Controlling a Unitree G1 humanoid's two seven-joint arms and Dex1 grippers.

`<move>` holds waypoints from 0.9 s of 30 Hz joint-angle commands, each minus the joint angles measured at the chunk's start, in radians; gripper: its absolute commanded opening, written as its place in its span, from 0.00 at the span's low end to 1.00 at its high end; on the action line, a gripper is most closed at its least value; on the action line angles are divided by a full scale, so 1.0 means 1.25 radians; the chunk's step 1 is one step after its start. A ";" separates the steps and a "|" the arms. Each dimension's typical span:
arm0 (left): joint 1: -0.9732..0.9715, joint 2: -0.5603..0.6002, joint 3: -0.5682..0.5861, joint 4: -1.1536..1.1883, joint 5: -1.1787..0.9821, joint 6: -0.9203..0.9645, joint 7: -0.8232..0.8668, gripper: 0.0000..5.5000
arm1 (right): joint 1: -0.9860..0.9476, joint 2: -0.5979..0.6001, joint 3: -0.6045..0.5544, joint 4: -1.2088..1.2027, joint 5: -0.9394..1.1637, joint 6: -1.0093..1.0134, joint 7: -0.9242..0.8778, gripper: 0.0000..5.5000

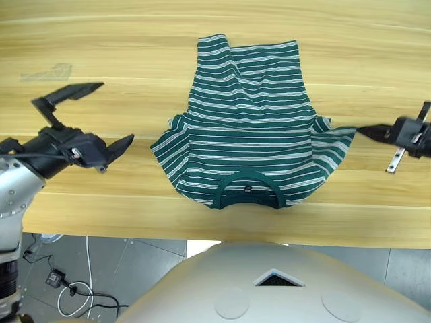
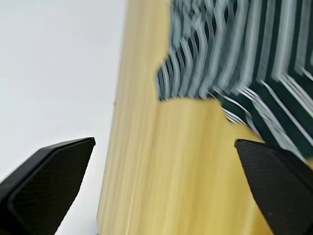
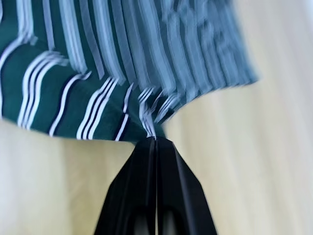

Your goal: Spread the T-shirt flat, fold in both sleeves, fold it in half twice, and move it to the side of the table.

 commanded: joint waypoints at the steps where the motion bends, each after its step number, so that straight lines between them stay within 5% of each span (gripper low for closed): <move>1: -0.184 -0.056 -0.098 0.074 -0.009 0.039 0.007 0.97 | -0.117 0.071 0.040 0.030 0.009 0.029 -0.014 0.00; 10: -0.328 -0.118 -0.218 0.168 0.063 0.021 0.013 0.97 | -0.159 0.101 0.099 0.100 -0.043 0.002 0.018 0.00; 14: -0.412 -0.182 -0.275 0.254 0.113 0.005 0.049 0.97 | -0.259 0.206 0.157 0.211 -0.138 -0.076 -0.089 0.00; 22: -0.759 -0.450 -0.498 0.851 0.361 -0.089 0.316 0.97 | -0.545 0.461 0.343 0.738 -0.437 -0.216 -0.397 0.00; 27: -0.895 -0.493 -0.569 1.112 0.452 -0.100 0.437 0.97 | -0.659 0.563 0.404 0.999 -0.532 -0.192 -0.536 0.00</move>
